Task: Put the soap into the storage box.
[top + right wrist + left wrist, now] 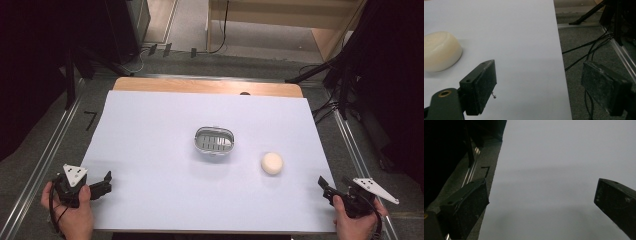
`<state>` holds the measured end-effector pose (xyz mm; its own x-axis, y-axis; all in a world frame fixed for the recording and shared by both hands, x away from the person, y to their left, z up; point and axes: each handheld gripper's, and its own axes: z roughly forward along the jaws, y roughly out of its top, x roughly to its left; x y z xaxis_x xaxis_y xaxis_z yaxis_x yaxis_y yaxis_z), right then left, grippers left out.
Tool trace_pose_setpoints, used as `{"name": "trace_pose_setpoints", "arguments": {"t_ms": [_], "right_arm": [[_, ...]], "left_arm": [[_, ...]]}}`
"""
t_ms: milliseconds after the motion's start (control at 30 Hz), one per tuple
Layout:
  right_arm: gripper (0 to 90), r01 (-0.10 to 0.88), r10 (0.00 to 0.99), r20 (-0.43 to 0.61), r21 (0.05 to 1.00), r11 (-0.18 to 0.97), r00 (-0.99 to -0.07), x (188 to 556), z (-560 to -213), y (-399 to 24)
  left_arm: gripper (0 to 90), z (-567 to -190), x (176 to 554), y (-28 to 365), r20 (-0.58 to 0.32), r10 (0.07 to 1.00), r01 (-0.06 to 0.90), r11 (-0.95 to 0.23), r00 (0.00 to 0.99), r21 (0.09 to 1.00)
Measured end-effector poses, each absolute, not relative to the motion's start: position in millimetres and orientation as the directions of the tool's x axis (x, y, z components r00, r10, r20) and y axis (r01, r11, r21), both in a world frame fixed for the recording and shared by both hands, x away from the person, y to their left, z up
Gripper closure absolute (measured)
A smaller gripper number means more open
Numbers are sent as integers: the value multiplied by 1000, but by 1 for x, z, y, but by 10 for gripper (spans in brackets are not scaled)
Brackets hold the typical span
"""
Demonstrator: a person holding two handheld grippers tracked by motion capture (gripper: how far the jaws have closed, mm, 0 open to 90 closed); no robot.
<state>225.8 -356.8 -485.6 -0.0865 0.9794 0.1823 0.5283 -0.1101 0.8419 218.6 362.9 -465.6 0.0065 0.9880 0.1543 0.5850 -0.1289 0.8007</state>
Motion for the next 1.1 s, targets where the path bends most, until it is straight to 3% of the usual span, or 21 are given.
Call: {"name": "trace_pose_setpoints", "arguments": {"t_ms": [200,1100], "right_arm": [[140,562,972,209,819,-113,-109,230,-483,-355],[148,627,960,133,777,54,-248,243,-467,-309]], "left_arm": [[1,-466,220,362,163,987,594,-130,-2,794],[1,-468,220,355,222,975,592,-191,21,783]]}}
